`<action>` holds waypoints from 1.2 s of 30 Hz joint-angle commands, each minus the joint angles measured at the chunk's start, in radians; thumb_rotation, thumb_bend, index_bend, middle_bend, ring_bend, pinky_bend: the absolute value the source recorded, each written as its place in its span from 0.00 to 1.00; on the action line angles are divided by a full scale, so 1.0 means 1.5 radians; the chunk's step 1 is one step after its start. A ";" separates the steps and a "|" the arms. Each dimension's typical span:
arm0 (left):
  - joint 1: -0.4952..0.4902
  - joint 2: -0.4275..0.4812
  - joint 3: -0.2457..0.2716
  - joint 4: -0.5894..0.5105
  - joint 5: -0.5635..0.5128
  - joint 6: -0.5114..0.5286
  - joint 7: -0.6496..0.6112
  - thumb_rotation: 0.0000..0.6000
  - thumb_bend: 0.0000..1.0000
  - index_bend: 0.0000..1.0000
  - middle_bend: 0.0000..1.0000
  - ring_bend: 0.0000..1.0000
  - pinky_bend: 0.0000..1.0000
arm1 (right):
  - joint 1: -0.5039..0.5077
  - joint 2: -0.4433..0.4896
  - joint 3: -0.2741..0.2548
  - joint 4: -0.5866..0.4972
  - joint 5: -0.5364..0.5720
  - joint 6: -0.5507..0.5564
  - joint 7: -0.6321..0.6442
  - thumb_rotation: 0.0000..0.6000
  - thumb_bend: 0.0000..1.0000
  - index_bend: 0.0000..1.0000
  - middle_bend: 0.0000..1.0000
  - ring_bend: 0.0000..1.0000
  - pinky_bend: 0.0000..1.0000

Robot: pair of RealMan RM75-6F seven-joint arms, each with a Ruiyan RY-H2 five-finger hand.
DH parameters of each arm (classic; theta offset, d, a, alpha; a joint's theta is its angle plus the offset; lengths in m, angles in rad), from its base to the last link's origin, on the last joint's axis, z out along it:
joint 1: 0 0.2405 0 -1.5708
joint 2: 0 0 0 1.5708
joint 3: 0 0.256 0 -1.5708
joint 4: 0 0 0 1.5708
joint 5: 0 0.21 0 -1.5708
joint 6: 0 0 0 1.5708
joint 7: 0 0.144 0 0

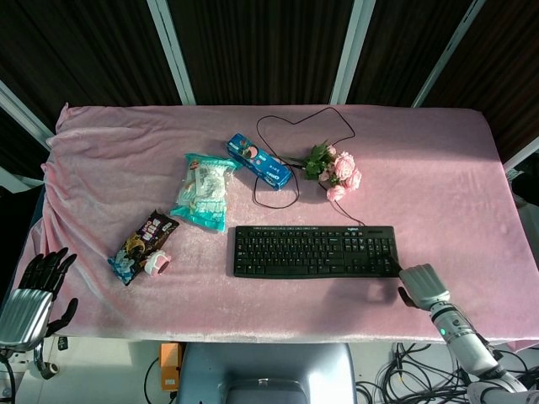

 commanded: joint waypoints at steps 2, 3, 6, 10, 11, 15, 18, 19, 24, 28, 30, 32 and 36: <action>0.000 0.000 0.000 0.001 0.000 0.001 -0.001 1.00 0.43 0.00 0.00 0.00 0.00 | 0.002 -0.002 -0.002 0.000 0.002 -0.004 -0.004 1.00 0.63 0.14 1.00 1.00 1.00; 0.000 0.000 0.000 0.000 0.000 0.001 -0.001 1.00 0.43 0.00 0.00 0.00 0.00 | 0.002 -0.001 -0.001 0.000 0.002 -0.003 -0.004 1.00 0.63 0.14 1.00 1.00 1.00; 0.001 0.001 0.000 0.000 0.001 0.003 -0.002 1.00 0.43 0.00 0.00 0.00 0.00 | 0.000 0.002 0.001 -0.005 0.000 0.007 0.000 1.00 0.63 0.14 1.00 1.00 1.00; 0.002 0.001 0.000 0.001 0.002 0.005 -0.003 1.00 0.43 0.00 0.00 0.00 0.00 | -0.010 0.015 0.006 -0.019 -0.013 0.038 0.011 1.00 0.63 0.14 1.00 1.00 1.00; 0.002 0.001 0.000 0.000 0.003 0.005 -0.003 1.00 0.43 0.00 0.00 0.00 0.00 | -0.013 0.019 0.006 -0.024 -0.017 0.046 0.014 1.00 0.63 0.14 1.00 1.00 1.00; 0.003 0.001 0.000 0.000 0.004 0.007 -0.002 1.00 0.43 0.00 0.00 0.00 0.00 | -0.032 0.039 0.006 -0.051 -0.051 0.104 0.030 1.00 0.63 0.10 1.00 0.99 0.99; 0.004 0.001 0.001 0.000 0.006 0.009 -0.001 1.00 0.43 0.00 0.00 0.00 0.00 | -0.055 0.056 0.000 -0.075 -0.101 0.173 0.051 1.00 0.63 0.03 0.84 0.80 0.81; 0.004 0.001 0.000 0.000 0.006 0.009 -0.001 1.00 0.43 0.00 0.00 0.00 0.00 | -0.065 0.061 -0.004 -0.082 -0.128 0.205 0.061 1.00 0.63 0.01 0.71 0.68 0.72; 0.002 0.000 0.001 0.001 0.008 0.006 -0.001 1.00 0.43 0.00 0.00 0.00 0.00 | -0.099 0.071 -0.018 -0.081 -0.224 0.316 0.105 1.00 0.56 0.00 0.14 0.15 0.32; 0.000 -0.001 0.001 0.000 0.010 0.004 0.000 1.00 0.43 0.00 0.00 0.00 0.00 | -0.111 0.072 -0.023 -0.073 -0.243 0.337 0.108 1.00 0.54 0.00 0.07 0.08 0.30; -0.002 -0.002 0.001 -0.001 0.010 0.002 0.002 1.00 0.43 0.00 0.00 0.00 0.00 | -0.112 0.072 -0.023 -0.072 -0.242 0.333 0.108 1.00 0.54 0.00 0.05 0.07 0.29; -0.003 -0.002 0.001 -0.001 0.010 0.000 0.004 1.00 0.43 0.00 0.00 0.00 0.00 | -0.112 0.073 -0.023 -0.072 -0.241 0.328 0.105 1.00 0.54 0.00 0.04 0.07 0.29; -0.003 -0.002 0.000 -0.001 0.008 -0.001 0.004 1.00 0.43 0.00 0.00 0.00 0.00 | -0.113 0.073 -0.020 -0.075 -0.237 0.321 0.099 1.00 0.55 0.00 0.04 0.06 0.28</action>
